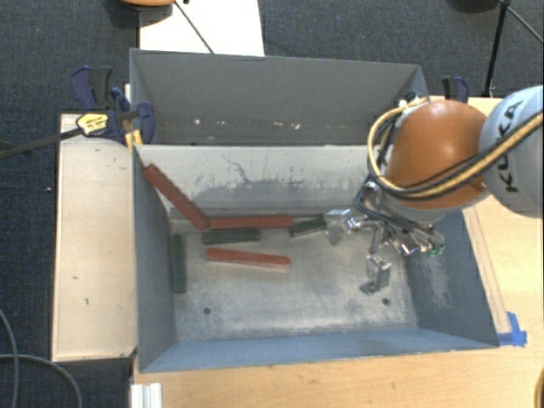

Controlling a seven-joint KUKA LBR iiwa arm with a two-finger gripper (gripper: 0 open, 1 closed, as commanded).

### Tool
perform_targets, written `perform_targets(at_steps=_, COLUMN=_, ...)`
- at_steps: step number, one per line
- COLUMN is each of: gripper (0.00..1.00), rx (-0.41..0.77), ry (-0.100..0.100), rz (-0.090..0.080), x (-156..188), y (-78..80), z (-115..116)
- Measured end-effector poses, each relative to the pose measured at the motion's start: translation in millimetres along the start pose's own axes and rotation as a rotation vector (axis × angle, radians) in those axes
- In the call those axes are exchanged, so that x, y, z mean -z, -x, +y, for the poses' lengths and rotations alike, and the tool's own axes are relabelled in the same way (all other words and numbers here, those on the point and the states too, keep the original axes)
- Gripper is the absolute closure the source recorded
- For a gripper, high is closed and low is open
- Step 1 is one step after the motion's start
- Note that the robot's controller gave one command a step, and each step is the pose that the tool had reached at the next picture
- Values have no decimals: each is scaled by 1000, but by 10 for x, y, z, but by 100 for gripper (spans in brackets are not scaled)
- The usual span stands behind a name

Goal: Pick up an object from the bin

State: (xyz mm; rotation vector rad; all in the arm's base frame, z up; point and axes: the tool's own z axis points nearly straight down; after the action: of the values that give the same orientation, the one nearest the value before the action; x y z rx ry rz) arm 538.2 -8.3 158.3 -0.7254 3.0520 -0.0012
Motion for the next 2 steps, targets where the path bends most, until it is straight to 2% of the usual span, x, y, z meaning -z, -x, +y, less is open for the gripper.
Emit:
perform_targets(at_steps=1, gripper=0, rx=-173, ry=3, rz=-1, x=-82, y=244, z=35)
perform_targets(at_steps=2, gripper=0, rx=102, ry=1, rz=0, x=-146, y=589, z=320)
